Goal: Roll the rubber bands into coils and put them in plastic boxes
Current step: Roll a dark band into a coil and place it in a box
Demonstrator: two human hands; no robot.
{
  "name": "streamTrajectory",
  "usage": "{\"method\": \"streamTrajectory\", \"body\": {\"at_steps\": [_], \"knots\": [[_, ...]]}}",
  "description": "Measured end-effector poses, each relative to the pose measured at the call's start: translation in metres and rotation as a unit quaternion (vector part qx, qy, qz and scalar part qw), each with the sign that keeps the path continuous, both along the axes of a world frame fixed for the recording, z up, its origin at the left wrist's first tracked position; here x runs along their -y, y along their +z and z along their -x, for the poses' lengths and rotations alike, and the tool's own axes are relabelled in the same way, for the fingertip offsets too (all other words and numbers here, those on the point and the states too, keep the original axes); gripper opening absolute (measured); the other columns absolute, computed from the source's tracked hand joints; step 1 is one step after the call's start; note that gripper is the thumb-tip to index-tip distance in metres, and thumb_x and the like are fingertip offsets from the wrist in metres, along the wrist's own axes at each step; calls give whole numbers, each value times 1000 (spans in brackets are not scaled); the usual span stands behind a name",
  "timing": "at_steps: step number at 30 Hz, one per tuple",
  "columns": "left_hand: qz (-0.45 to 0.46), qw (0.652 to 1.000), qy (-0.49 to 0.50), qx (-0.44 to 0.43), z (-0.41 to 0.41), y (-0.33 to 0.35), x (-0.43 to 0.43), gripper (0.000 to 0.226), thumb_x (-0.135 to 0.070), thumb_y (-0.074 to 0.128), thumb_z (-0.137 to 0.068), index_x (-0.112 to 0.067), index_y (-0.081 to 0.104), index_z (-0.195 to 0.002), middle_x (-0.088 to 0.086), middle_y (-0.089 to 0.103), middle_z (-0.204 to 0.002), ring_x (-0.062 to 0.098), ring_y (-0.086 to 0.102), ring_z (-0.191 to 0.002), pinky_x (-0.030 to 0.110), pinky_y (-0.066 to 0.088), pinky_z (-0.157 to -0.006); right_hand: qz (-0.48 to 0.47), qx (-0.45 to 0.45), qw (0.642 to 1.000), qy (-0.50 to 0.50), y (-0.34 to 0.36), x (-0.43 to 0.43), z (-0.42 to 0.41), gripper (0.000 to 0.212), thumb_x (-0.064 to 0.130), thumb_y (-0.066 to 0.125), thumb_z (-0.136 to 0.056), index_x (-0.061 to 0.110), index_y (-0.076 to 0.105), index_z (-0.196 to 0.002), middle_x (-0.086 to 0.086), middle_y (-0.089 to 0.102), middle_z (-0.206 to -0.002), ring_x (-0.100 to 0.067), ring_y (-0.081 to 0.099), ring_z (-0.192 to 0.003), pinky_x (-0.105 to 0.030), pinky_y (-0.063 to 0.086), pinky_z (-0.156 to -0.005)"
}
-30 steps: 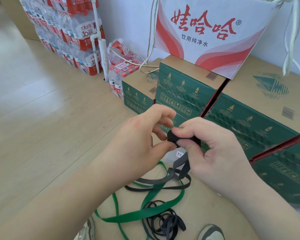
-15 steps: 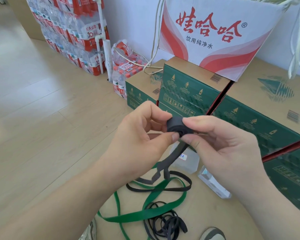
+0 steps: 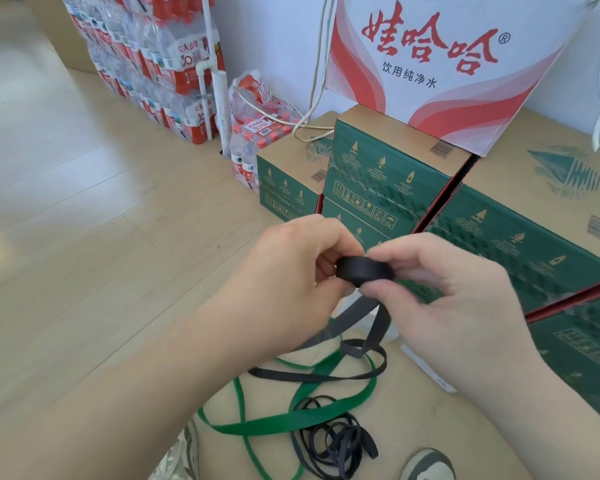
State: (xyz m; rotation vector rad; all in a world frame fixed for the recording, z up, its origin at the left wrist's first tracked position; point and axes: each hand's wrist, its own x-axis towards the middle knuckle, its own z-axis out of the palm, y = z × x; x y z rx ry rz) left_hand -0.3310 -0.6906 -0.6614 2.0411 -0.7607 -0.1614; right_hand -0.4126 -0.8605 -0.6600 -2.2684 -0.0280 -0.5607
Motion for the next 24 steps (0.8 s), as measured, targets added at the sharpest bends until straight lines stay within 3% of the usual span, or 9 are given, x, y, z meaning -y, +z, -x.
{"method": "streamTrajectory", "body": {"at_steps": [2,6,9,12,14,17,20,24], "knots": [[30,997,13,-70,-1,2,-1,26,-2,81,-79,-21,74,-95,-6,73,-85,9,69,-78,30,58,-76,-88,-28,995,-24,1,2,0,32,4,86,-72,29,78,-91,20,77,-87,-1,75,-85,-14,57,-79],[98,978,22,-182,-2,4,-3,25,-2,83,-80,-17,70,-95,2,77,-90,18,73,-86,39,61,-85,-191,-33,981,26,0,5,-2,42,-8,80,-78,27,78,-101,11,79,-101,-15,77,-94,-26,61,-87],[102,976,26,-191,2,3,1,26,-3,83,-80,-16,68,-96,2,77,-91,20,73,-87,42,61,-86,-103,16,993,51,-2,6,-3,39,-9,74,-83,23,77,-106,8,76,-101,-19,73,-100,-28,58,-89],[-3,1000,21,-17,5,-7,3,25,-14,79,-82,-23,65,-101,-8,70,-91,14,67,-85,41,59,-78,39,34,997,50,-7,6,-4,27,2,70,-88,19,79,-106,3,72,-95,-15,69,-90,-29,57,-78],[-66,993,-1,94,5,-10,3,28,-18,75,-85,-27,62,-108,-11,64,-97,11,61,-87,38,56,-75,130,32,990,39,-12,5,-4,29,-2,70,-88,19,80,-105,1,68,-92,-20,66,-84,-36,56,-69],[-97,987,-52,117,2,-11,3,26,-12,70,-85,-23,66,-108,-7,63,-98,16,60,-87,39,53,-75,211,27,976,38,-16,2,-1,36,-6,72,-83,24,80,-102,3,67,-90,-25,61,-81,-39,53,-64],[-106,990,-57,72,-1,-10,0,25,-6,69,-83,-23,70,-101,-8,63,-95,14,60,-87,40,53,-78,174,8,984,48,-11,-1,2,24,6,79,-80,25,81,-96,10,70,-85,-18,65,-79,-38,54,-69],[-36,997,-13,-71,-5,-4,-6,24,-2,79,-80,-20,73,-95,-6,73,-86,11,71,-79,37,60,-77,35,-8,999,-18,-8,-2,1,26,10,88,-72,26,78,-90,19,75,-85,-6,71,-87,-15,53,-78]]}}
